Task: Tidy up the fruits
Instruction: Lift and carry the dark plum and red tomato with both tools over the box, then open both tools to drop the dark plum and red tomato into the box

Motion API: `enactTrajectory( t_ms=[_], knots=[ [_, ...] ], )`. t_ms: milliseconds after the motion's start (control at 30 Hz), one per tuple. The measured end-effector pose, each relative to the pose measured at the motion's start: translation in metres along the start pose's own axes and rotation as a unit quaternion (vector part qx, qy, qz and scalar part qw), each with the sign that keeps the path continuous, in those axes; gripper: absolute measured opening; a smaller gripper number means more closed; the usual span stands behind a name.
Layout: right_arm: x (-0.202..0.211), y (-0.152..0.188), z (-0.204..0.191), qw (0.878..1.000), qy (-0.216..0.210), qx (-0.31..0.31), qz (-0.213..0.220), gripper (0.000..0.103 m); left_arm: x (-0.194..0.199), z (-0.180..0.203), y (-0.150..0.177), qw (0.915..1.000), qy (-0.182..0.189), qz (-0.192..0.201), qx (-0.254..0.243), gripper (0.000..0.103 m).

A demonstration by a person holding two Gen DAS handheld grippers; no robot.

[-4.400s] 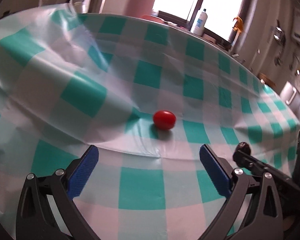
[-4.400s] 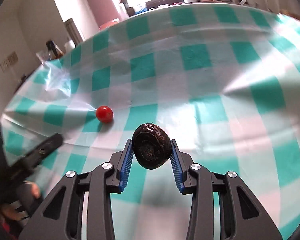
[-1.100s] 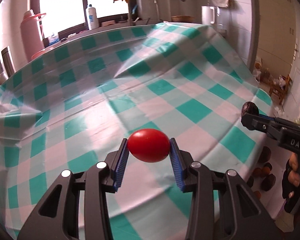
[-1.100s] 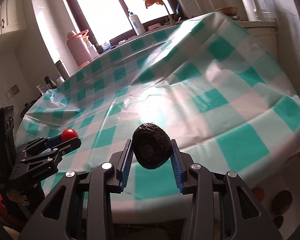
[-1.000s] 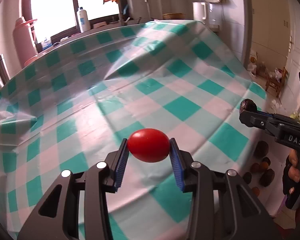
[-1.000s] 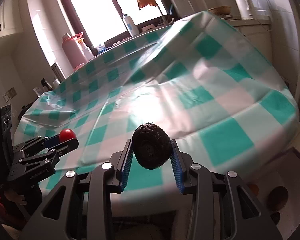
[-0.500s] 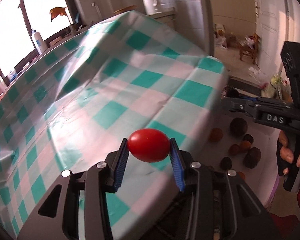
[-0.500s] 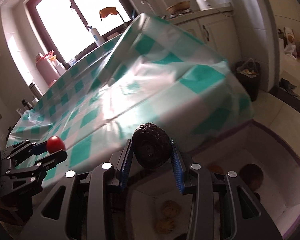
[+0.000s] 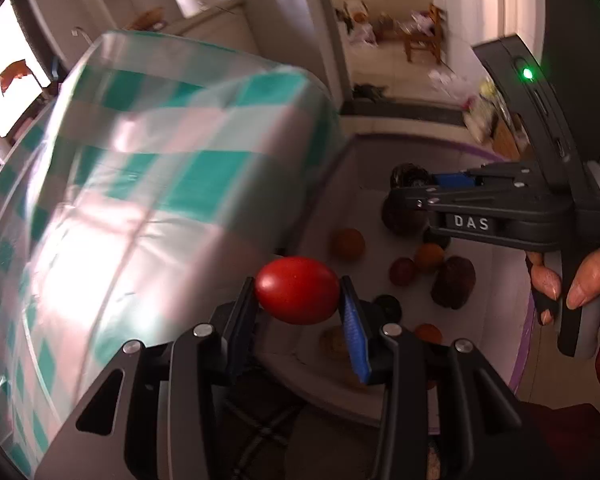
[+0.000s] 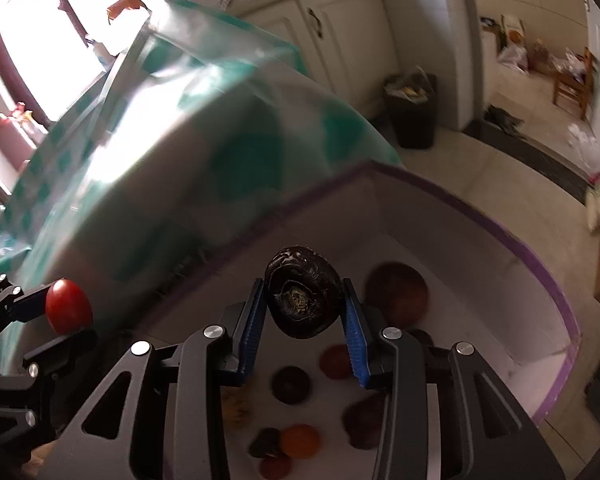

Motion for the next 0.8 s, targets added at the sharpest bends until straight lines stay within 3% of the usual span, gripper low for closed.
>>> enactTrajectory(
  t_ms=[300, 533, 800],
  knots=[
    [-0.020, 0.010, 0.020, 0.997, 0.063, 0.020, -0.031, 0.038, -0.059, 0.019, -0.005, 0.9968, 0.049, -0.063, -0.004, 0.041],
    [-0.037, 0.020, 0.025, 0.992, 0.110, 0.042, -0.054, 0.038, -0.089, 0.034, 0.008, 0.9954, 0.069, -0.064, 0.018, 0.041],
    [-0.045, 0.019, 0.026, 0.989, 0.126, 0.042, -0.063, 0.038, -0.097, 0.031, 0.024, 0.9959, 0.062, -0.054, 0.036, 0.041]
  ],
)
Point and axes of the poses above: each gripper's, at about its wrist camera, not at the fingertips, and x roughly against the way its jaws point, z to its right, y to its underside, the point moved 1 cm from there along -x, roughly the way its jaws point, and after that the axes turned 8 degrees about -x, right-handed, at the moved point
